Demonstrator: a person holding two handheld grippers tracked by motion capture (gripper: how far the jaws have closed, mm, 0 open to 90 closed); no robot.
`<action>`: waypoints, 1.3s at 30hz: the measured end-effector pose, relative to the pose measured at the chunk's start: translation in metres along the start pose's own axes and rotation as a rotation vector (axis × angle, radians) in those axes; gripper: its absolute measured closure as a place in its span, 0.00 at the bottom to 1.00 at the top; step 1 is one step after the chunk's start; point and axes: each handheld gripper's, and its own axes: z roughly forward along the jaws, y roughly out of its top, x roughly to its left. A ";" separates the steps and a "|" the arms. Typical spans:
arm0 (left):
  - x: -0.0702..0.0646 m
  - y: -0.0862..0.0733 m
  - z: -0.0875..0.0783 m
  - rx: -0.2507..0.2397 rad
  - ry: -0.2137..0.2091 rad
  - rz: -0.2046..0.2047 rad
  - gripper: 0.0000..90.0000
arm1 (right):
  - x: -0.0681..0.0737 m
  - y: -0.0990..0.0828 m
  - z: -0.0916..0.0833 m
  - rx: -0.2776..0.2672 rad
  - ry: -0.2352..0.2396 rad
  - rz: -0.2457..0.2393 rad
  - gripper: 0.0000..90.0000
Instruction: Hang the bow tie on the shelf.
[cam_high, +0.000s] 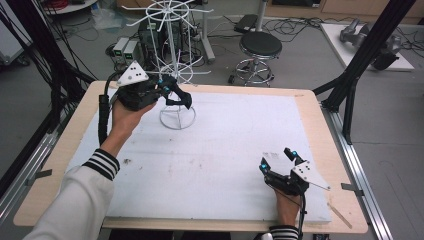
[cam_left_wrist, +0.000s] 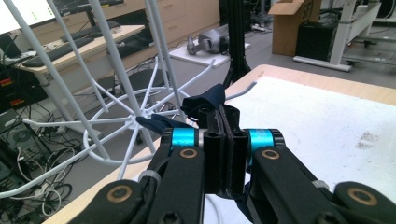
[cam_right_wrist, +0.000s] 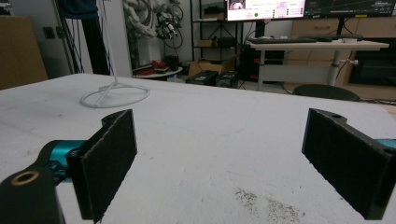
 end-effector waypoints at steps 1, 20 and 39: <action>0.001 -0.001 0.001 0.000 0.003 -0.001 0.98 | 0.000 0.000 0.000 -0.002 0.000 -0.003 0.10; 0.005 0.007 0.013 0.102 0.029 -0.046 0.98 | 0.000 0.000 0.000 -0.003 0.001 0.001 0.10; 0.011 0.006 0.013 0.163 0.036 -0.123 0.83 | 0.000 0.000 0.000 -0.003 0.002 -0.001 0.10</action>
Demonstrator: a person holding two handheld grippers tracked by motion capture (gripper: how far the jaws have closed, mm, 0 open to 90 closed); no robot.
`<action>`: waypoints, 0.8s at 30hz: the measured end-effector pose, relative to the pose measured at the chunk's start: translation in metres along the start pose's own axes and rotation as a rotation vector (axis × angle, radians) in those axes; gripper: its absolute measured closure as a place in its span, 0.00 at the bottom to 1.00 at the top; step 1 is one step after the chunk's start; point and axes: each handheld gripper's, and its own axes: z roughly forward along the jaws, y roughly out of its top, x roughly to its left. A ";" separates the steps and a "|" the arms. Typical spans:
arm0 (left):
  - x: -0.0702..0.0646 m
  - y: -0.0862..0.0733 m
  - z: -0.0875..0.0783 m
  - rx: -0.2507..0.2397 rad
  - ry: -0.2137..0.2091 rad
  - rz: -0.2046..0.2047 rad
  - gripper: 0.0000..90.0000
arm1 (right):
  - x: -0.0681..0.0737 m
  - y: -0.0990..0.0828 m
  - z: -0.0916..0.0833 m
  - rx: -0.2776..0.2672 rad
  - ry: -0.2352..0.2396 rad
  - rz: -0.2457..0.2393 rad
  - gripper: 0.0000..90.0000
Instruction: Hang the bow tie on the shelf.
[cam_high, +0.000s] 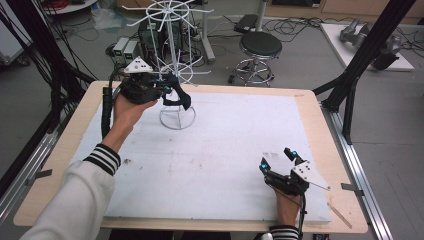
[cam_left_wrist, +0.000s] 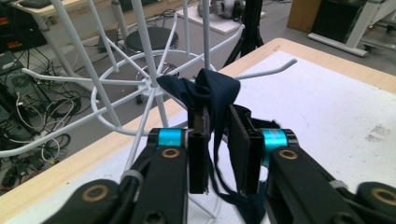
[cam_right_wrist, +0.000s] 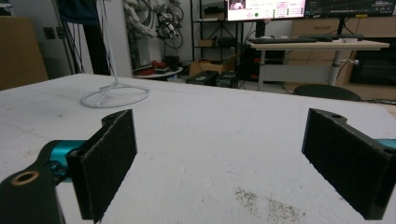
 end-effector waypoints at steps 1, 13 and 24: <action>0.000 0.000 0.000 -0.007 -0.005 -0.006 0.80 | 0.000 0.000 0.000 -0.001 -0.001 -0.001 0.10; 0.001 -0.001 -0.009 -0.057 -0.025 -0.022 0.45 | 0.000 0.000 0.000 0.004 -0.002 -0.004 0.10; 0.012 -0.006 -0.028 -0.117 -0.018 -0.031 0.38 | 0.000 0.000 0.000 0.003 0.002 -0.004 0.10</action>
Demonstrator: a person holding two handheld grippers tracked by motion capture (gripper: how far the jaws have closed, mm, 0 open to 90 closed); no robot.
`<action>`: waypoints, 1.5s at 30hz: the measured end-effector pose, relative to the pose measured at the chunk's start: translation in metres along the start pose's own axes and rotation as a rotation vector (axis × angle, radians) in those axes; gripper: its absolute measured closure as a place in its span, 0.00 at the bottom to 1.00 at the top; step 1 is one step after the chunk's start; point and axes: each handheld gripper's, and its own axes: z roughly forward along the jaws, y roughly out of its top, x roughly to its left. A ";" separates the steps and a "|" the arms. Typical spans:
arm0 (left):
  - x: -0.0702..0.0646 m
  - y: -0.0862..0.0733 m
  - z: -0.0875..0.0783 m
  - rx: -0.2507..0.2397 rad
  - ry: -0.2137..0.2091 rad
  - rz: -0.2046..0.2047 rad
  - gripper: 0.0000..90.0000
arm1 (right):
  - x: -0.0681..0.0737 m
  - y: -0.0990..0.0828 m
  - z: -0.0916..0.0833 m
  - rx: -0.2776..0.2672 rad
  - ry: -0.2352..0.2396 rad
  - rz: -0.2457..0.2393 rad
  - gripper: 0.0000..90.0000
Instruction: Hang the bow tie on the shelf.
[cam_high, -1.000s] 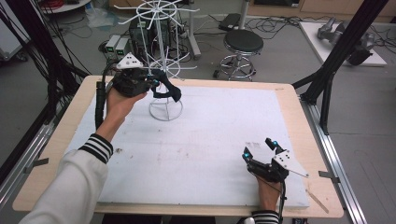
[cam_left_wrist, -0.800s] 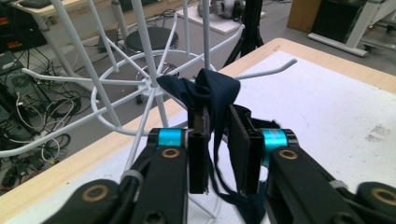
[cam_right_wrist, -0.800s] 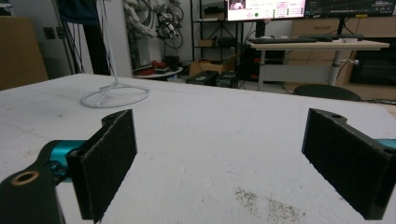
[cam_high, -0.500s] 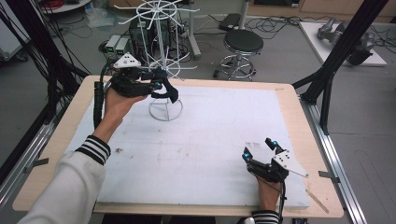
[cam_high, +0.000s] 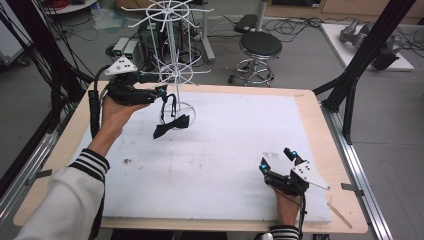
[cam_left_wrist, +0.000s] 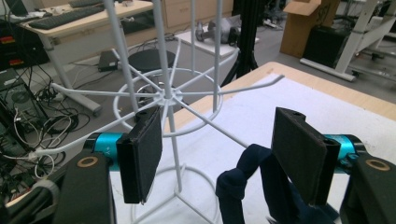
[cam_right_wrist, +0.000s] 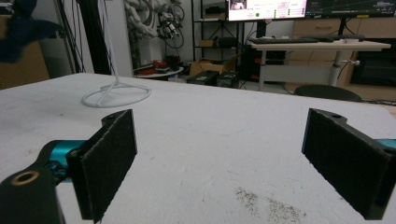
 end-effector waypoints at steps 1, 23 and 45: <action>0.002 0.000 -0.001 -0.003 0.002 -0.002 0.38 | 0.000 0.000 0.000 -0.002 0.002 0.005 0.10; 0.007 -0.054 -0.071 -0.195 -0.017 0.036 0.24 | 0.001 0.000 -0.001 -0.006 -0.001 -0.005 0.10; -0.005 -0.230 -0.116 -0.241 0.064 -0.004 0.19 | 0.001 -0.001 -0.001 -0.021 -0.011 -0.018 0.10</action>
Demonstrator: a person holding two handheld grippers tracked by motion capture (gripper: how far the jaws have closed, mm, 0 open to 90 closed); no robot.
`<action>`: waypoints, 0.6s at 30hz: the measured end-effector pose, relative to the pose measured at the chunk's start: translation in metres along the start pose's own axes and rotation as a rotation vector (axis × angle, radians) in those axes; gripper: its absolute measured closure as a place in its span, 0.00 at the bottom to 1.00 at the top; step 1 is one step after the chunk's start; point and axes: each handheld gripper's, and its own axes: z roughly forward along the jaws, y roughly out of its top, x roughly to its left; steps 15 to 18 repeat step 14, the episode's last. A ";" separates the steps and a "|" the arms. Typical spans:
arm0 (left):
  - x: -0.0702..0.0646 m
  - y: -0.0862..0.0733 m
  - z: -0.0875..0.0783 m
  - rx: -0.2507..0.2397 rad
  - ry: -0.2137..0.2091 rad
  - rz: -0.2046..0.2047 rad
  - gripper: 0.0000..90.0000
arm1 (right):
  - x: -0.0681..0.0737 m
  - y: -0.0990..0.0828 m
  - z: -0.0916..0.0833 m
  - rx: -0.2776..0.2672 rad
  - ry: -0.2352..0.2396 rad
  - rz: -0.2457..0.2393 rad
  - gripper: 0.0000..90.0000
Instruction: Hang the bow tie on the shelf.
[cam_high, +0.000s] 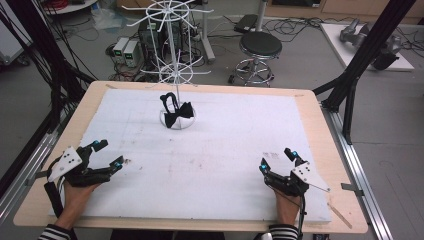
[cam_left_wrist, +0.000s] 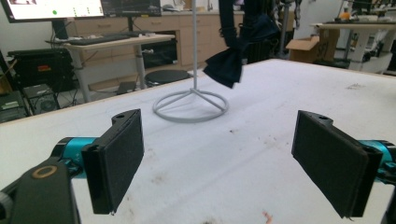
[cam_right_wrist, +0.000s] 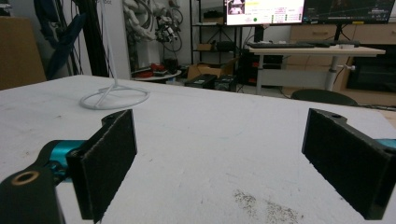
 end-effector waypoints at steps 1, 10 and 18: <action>-0.001 -0.003 -0.001 -0.011 0.008 0.010 0.19 | 0.000 0.000 0.000 0.000 0.000 0.000 0.10; -0.002 -0.009 -0.003 -0.041 0.023 0.006 0.20 | 0.000 0.000 0.000 -0.002 0.004 0.002 0.10; -0.001 -0.009 -0.004 -0.048 0.028 -0.005 0.20 | 0.000 0.000 -0.001 -0.002 0.003 0.008 0.10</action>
